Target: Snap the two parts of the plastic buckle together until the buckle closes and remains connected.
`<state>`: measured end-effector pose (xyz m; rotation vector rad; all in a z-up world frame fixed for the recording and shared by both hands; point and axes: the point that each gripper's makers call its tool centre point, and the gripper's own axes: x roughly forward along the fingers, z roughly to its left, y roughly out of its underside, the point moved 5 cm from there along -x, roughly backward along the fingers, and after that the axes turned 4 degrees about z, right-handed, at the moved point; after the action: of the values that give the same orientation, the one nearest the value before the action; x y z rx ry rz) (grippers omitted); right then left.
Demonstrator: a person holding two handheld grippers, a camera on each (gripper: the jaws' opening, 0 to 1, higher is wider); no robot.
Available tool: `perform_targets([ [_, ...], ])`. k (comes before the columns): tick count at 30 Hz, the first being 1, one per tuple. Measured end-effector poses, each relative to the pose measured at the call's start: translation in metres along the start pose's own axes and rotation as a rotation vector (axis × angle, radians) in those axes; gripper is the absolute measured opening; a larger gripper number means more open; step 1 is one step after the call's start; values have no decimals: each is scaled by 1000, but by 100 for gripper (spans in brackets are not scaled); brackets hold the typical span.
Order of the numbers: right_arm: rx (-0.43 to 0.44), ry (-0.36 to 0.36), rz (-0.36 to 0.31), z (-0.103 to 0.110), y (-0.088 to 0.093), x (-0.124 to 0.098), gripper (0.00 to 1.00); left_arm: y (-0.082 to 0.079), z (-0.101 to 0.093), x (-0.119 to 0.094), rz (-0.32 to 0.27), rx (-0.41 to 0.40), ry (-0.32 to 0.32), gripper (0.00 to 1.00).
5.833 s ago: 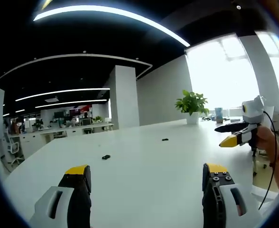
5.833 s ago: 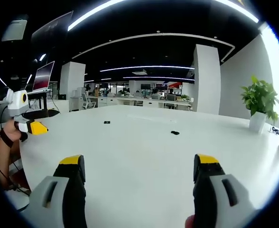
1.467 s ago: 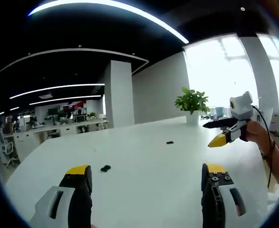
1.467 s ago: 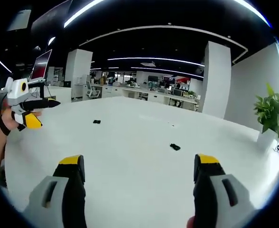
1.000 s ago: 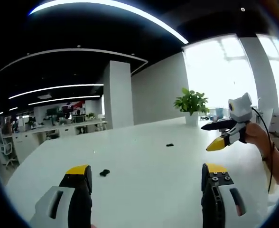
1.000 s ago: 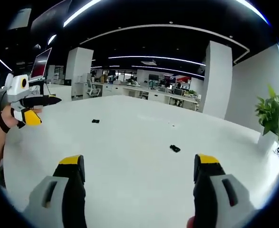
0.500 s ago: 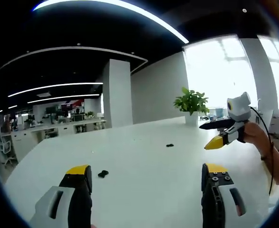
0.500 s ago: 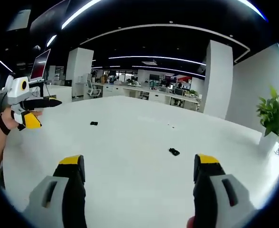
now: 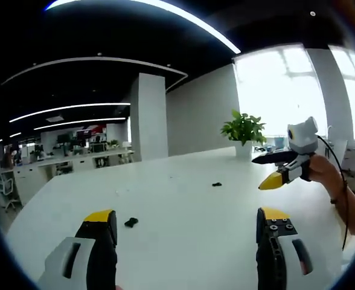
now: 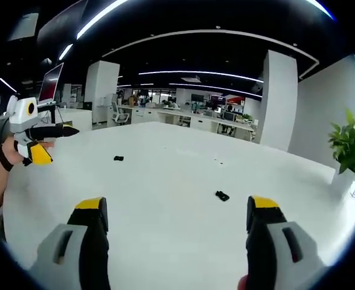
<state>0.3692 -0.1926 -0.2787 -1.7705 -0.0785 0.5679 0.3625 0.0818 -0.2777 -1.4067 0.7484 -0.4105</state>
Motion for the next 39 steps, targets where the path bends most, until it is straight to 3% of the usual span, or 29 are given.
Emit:
perform_targets([
  [39,-4,-32,59,-7,-5,27,96,-6,7,21,28,16,17,97],
])
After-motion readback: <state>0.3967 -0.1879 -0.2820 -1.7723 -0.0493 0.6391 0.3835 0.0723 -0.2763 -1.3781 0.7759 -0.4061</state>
